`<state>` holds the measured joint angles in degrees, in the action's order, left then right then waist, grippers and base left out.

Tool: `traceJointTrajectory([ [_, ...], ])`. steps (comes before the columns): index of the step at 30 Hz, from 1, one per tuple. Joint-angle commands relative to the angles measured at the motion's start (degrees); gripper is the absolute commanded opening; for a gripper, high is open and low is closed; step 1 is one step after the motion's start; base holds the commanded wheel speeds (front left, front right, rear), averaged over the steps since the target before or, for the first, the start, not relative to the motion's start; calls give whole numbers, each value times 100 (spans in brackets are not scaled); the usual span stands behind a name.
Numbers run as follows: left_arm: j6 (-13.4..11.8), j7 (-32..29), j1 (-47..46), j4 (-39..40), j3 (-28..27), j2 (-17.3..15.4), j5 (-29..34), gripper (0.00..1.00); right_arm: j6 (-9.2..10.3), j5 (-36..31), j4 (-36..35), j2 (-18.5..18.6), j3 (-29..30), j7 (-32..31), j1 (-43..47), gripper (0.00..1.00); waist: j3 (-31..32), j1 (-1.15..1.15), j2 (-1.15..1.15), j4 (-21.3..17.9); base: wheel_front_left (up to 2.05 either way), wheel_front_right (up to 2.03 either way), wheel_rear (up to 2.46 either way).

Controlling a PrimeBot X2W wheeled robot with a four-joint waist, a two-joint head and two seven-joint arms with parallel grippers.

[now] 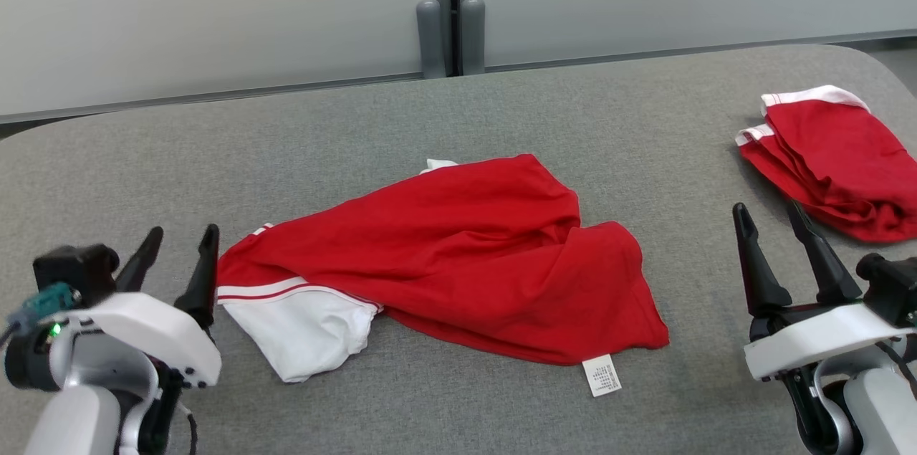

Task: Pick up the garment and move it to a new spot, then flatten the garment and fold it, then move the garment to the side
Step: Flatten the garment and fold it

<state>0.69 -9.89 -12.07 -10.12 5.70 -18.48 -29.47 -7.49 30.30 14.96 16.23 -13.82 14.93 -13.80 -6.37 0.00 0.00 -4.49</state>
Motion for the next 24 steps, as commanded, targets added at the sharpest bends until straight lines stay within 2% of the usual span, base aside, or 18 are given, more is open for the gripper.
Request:
traceJointTrajectory([
  [1, -90, 145, 188, 159, 12, 75, 95, 100, -2, -51, 49, -14, 69, 37, 95, 100, 65, 0, 0, 79, 0, 0, 0],
  [6, -443, 760, 868, 733, 78, 411, 307, 100, -2, -116, 218, -10, 160, 33, 220, 100, 95, 0, 0, 186, 0, 0, 0],
  [10, -569, 833, 1317, 845, 225, 699, 220, 100, -1, -117, 249, -30, 230, 33, 276, 100, 107, 0, 0, 248, 0, 0, 0],
  [16, -442, 65, 1611, 589, 598, 765, -12, 100, -2, -146, 270, -57, 233, 33, 228, 100, 152, 0, 0, 302, 0, 0, 0],
  [20, -517, -414, 1520, 391, 603, 729, -165, 100, -1, -131, 246, -63, 176, 33, 181, 100, 112, 0, 0, 259, 0, 0, 0],
  [24, -394, -777, 1330, 133, 736, 725, -282, 100, -2, -107, 239, -34, 132, 33, 129, 100, -21, 0, 0, 182, 0, 0, 0],
])
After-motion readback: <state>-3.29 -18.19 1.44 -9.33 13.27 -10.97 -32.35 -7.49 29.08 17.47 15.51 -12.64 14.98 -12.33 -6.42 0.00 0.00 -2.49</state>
